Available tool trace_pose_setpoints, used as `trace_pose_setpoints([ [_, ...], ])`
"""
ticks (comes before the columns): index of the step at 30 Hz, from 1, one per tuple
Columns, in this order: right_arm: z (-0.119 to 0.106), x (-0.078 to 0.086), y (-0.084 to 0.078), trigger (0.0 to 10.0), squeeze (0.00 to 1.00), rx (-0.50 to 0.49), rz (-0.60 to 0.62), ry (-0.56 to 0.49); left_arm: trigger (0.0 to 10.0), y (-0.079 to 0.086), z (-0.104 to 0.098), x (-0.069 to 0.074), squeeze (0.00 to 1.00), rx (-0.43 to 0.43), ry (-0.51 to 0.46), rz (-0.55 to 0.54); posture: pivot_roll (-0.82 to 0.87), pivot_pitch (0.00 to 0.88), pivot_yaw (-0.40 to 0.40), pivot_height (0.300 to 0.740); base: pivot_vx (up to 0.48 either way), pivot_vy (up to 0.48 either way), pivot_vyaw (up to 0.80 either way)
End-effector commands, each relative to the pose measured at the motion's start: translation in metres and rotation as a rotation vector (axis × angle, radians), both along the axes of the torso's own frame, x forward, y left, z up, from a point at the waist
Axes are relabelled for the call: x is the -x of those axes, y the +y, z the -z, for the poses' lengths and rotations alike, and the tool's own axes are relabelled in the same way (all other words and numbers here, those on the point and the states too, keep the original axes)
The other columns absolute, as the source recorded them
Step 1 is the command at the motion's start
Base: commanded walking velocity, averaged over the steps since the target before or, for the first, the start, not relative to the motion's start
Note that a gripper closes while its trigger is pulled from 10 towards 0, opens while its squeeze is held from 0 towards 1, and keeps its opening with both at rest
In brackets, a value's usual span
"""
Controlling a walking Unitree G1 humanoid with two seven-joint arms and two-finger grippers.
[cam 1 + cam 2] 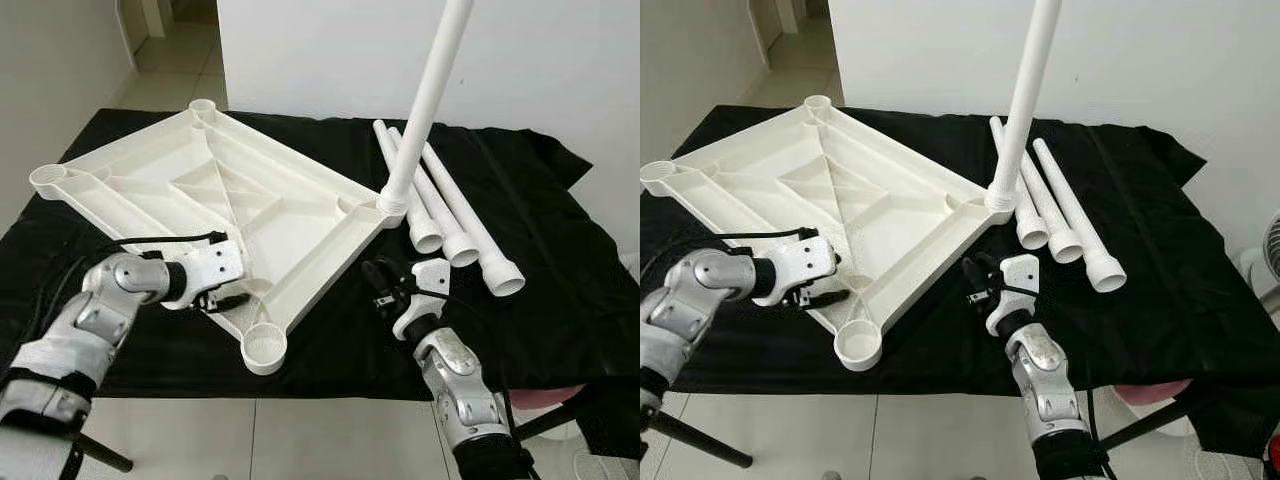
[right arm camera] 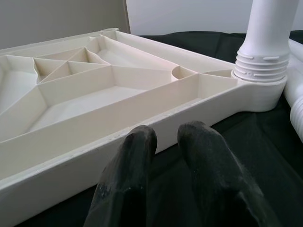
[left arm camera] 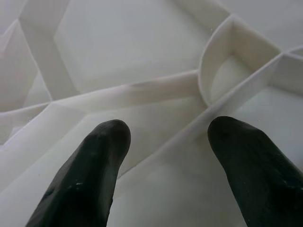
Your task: Building children table
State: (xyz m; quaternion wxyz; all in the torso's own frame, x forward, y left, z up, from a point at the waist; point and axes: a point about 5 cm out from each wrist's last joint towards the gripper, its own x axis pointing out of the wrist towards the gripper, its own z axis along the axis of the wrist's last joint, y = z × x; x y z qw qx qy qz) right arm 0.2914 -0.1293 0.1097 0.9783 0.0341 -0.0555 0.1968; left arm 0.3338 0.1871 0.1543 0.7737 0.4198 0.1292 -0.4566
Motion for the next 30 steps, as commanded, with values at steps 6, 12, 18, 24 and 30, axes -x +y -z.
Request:
trace_pose_setpoints([
  [6, 0.005, 0.004, 0.003, 10.0, 0.0, 0.005, -0.016, 0.009, 10.0, 0.017, 0.002, -0.006, 0.0, -0.079, 0.098, 0.038, 0.02, 0.021, -0.015, 0.74, 0.0, 0.0, 0.0],
  [12, 0.006, 0.005, 0.004, 10.0, 0.0, 0.005, -0.022, 0.012, 10.0, 0.021, 0.004, -0.012, 0.0, -0.151, 0.14, 0.072, 0.02, 0.015, -0.008, 0.74, 0.0, 0.0, 0.0],
  [18, 0.006, 0.005, 0.006, 10.0, 0.0, 0.001, -0.023, 0.012, 10.0, 0.012, 0.002, -0.02, 0.0, -0.188, 0.132, 0.109, 0.02, 0.013, 0.001, 0.74, 0.0, 0.0, 0.0],
  [24, 0.008, 0.006, 0.006, 10.0, 0.0, 0.0, -0.02, 0.015, 10.0, 0.004, 0.005, -0.024, 0.0, -0.208, 0.134, 0.123, 0.01, 0.014, 0.008, 0.74, 0.0, 0.0, 0.0],
  [30, 0.008, 0.007, 0.005, 10.0, 0.0, 0.003, -0.015, 0.016, 10.0, -0.004, 0.01, -0.026, 0.0, -0.21, 0.144, 0.134, 0.0, 0.022, 0.013, 0.74, 0.0, 0.0, 0.0],
])
